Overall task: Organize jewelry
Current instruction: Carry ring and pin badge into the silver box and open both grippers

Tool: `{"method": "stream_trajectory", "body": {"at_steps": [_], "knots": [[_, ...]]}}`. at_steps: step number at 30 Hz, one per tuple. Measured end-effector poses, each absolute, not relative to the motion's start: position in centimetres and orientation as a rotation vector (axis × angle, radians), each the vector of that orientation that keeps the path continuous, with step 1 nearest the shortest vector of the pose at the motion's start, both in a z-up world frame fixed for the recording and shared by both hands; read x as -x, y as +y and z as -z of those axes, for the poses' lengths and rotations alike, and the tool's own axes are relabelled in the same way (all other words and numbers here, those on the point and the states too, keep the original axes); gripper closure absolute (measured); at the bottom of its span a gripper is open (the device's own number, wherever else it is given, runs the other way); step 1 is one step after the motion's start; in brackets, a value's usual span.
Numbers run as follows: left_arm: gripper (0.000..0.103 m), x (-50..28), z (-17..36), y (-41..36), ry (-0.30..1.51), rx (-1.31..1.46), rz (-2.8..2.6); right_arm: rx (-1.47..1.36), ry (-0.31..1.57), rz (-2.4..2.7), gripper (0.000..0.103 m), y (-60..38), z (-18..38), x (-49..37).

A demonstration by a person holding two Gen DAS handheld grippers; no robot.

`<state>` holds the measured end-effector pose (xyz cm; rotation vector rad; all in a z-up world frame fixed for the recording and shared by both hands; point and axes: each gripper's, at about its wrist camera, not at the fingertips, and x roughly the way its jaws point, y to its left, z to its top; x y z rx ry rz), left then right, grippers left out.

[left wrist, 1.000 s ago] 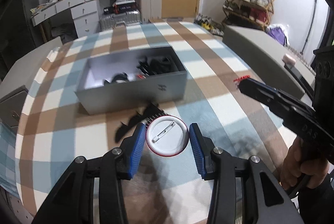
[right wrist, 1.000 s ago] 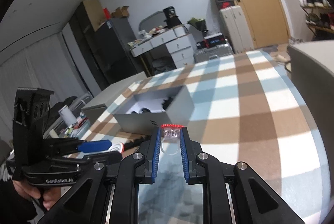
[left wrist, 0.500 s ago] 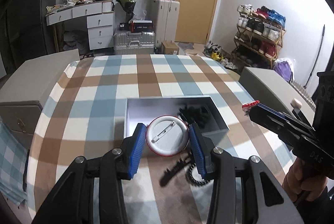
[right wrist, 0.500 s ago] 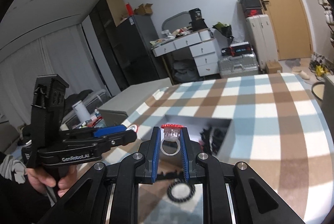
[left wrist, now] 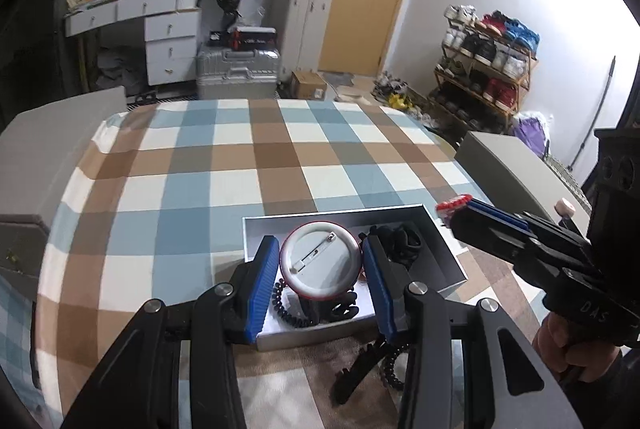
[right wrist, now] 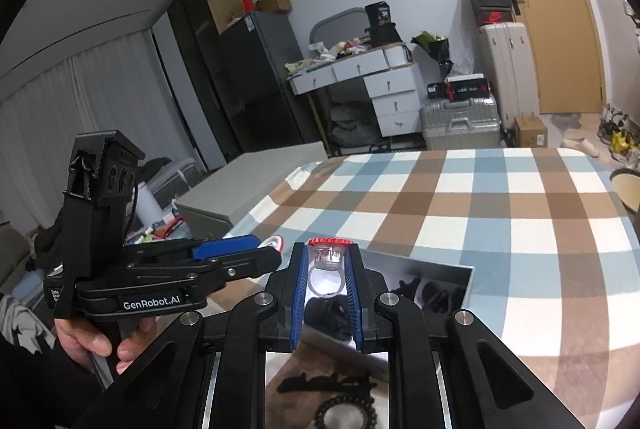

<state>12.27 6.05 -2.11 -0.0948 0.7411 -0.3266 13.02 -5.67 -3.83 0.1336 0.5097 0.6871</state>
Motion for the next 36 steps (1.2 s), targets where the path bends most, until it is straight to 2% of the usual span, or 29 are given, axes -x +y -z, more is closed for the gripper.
{"method": "stream_trajectory", "body": {"at_steps": [20,21,22,23,25,26,27,29,32,36], "knots": [[0.065,-16.1,4.8,5.9,0.843,0.122,0.421,-0.121,0.648,-0.661,0.083,-4.5,7.6,-17.7],[0.065,-16.2,4.8,5.8,0.846,0.121,0.418,-0.121,0.641,-0.658,0.083,-4.5,7.6,-17.6],[0.060,-16.3,4.8,5.8,0.861,0.112,0.406,-0.123,0.634,-0.656,0.083,-4.5,7.5,-17.6],[0.056,-16.4,4.8,5.8,0.867,0.114,0.388,-0.124,0.630,-0.655,0.081,-4.6,7.4,-17.6],[0.045,-16.4,4.7,6.3,0.857,0.142,0.392,-0.128,0.616,-0.642,0.071,-4.9,7.1,-17.4],[0.043,-16.2,4.6,6.5,0.855,0.158,0.405,-0.136,0.605,-0.638,0.063,-5.1,6.9,-17.2],[0.037,-16.0,4.5,6.6,0.854,0.162,0.410,-0.144,0.593,-0.639,0.062,-5.4,6.7,-16.9],[0.035,-15.4,4.0,6.6,0.836,0.153,0.393,-0.148,0.570,-0.636,0.060,-5.8,6.2,-16.2],[0.035,-14.6,3.0,6.5,0.794,0.136,0.386,-0.159,0.536,-0.622,0.044,-6.4,5.4,-15.1],[0.029,-13.1,1.3,6.2,0.720,0.098,0.348,-0.165,0.516,-0.602,0.040,-6.7,4.6,-13.9]]}}
